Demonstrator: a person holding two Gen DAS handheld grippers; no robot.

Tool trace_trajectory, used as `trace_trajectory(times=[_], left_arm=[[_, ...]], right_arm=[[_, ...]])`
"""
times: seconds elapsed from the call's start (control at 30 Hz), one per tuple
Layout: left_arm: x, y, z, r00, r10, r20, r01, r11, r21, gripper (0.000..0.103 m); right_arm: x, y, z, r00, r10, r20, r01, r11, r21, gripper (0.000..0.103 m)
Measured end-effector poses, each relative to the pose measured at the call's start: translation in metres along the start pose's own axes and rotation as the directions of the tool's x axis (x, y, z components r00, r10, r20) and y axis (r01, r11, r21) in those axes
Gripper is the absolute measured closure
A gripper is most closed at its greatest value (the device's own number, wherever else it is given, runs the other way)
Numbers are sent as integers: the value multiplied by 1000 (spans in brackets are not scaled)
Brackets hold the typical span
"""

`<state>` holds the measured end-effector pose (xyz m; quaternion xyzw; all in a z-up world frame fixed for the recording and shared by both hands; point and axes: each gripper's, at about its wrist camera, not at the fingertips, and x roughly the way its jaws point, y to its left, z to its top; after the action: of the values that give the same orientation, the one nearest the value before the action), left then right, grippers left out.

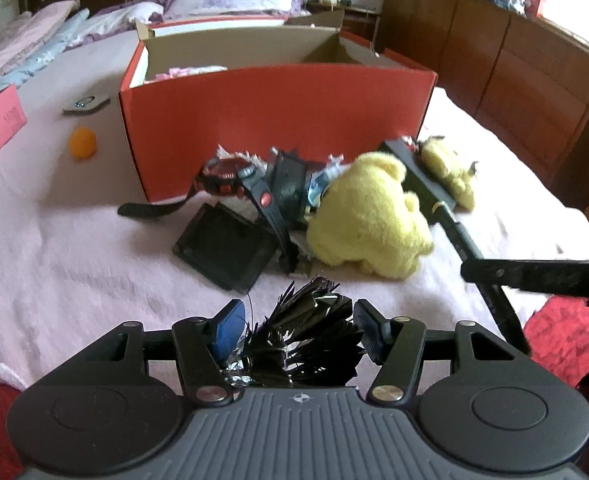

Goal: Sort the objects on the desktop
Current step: 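Carry the shuttlecock and marker into the shoebox and open both grippers, then withdraw both grippers from the shoebox back over the toy pile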

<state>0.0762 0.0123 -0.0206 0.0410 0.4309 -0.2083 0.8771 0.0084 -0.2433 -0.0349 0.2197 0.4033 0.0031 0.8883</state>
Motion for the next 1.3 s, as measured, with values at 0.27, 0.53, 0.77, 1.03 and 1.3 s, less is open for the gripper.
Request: trace_trajectory(times=[0.27,0.53,0.77,1.03,1.3], left_arm=[[-9,-8,23,999,-6,49,5,999,34,43],[-11,-4,84,989,-2,146,-9,997,76,43],[8,9,166,967,64,248,-96,988,117,41],[56,23,215,963,186,197,-202,977,69,18],[40,25,184,967,166,192,-176,984,32,11]], right_arm=[[-18,5,26,994,70,79,-71,997,16,85],[-15,38,72,981,139,136,-133,990,-55,85],[5,66,145,964,171,202,-157,984,-84,85],[55,90,217,963,38,267,-25,998,-53,71],[41,86,190,966,31,256,7,989,-147,62]])
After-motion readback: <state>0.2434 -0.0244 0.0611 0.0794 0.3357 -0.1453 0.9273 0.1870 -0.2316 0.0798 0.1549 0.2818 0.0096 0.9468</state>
